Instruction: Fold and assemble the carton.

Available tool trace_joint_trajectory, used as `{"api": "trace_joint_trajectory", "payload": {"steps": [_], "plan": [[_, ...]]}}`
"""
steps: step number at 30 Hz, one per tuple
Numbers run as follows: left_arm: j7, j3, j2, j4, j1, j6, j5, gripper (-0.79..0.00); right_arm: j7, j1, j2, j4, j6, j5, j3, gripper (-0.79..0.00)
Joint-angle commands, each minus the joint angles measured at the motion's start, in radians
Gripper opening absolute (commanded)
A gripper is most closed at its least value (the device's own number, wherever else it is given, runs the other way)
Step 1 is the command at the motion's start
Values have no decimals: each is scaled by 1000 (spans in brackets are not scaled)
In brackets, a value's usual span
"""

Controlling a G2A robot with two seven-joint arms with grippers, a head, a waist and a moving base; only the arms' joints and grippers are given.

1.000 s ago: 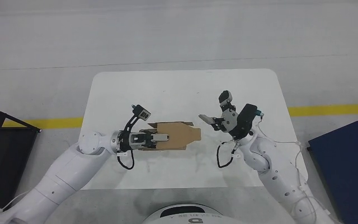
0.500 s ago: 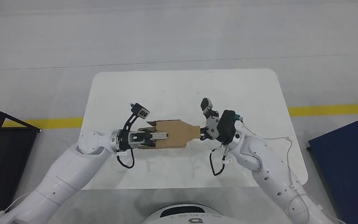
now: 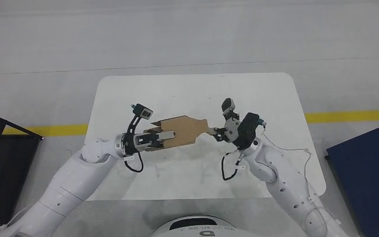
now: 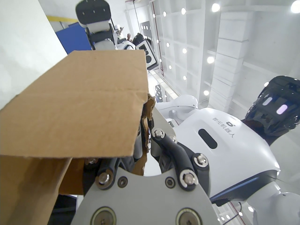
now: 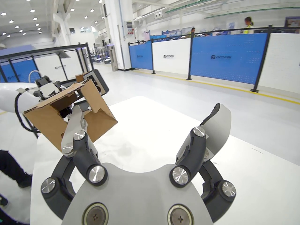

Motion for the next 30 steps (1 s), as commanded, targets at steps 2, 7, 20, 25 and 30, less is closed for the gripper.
{"api": "trace_joint_trajectory", "payload": {"steps": [2,7,20,25,30], "plan": [[48,15,-10,-16,4,-8,61,-785,28,-8,-6,-21,76,-24,-17,0],[121,31,-26,-23,1,-10,146,-785,36,-3,-18,-30,129,-45,-45,0],[140,11,-44,-21,6,-2,177,-785,43,-4,-29,-38,148,-86,-45,0],[128,-22,-43,-16,21,-8,169,-785,10,-51,-21,-53,155,-72,22,0],[79,-36,-41,-36,38,5,165,-785,-20,-88,-18,-56,170,-35,86,0]]}}
